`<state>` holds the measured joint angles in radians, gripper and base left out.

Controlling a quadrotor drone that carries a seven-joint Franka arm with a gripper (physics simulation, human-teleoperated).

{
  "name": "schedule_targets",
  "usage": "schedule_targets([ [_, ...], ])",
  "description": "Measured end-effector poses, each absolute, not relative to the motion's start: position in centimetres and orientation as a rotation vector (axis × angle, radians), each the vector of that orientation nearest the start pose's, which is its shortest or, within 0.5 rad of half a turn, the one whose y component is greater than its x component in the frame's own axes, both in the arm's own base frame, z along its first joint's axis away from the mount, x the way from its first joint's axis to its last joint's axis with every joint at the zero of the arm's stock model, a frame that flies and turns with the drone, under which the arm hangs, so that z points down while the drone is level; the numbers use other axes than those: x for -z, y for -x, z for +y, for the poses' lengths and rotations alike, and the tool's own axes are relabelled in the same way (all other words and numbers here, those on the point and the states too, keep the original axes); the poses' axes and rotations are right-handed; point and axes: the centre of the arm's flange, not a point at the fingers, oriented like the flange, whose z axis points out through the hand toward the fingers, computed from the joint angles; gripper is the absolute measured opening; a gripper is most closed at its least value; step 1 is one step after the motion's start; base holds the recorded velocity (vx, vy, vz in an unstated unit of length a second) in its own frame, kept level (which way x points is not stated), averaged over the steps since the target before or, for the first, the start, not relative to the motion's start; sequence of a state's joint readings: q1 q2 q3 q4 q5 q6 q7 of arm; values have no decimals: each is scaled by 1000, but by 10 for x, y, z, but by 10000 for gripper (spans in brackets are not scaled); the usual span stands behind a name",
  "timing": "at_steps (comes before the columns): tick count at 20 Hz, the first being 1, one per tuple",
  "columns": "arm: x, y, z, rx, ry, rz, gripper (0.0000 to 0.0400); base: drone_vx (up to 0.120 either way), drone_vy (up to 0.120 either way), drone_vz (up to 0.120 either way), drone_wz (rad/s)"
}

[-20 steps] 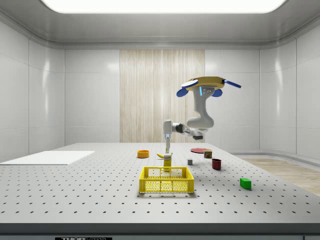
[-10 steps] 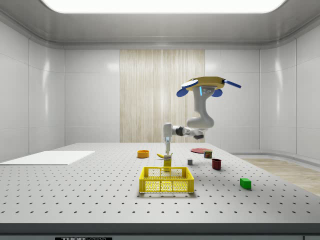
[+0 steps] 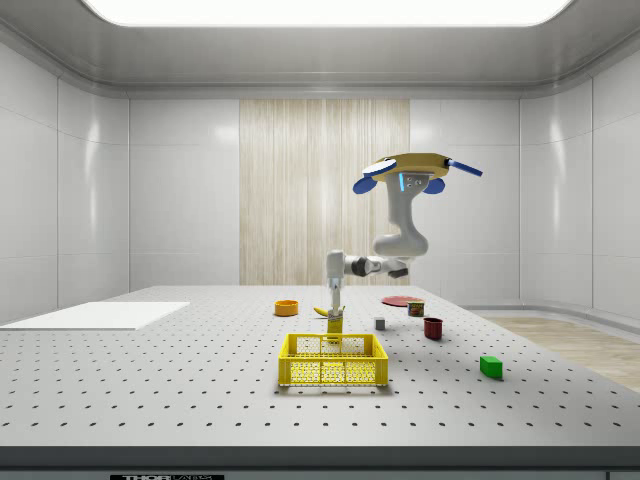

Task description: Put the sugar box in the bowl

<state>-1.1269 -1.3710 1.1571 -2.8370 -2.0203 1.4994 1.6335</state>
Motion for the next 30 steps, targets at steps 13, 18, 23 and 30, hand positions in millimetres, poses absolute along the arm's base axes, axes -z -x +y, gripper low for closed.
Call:
schedule_targets([
  [13,-552,-307,-2,-785,-1,-2,242,0,0,0,0],
  [18,-553,-307,-2,-790,1,0,164,0,0,0,0],
  [23,-550,-307,-2,-790,5,3,164,0,0,0,0],
  [30,-528,-307,-1,-817,7,4,163,11,-17,69,0],
])
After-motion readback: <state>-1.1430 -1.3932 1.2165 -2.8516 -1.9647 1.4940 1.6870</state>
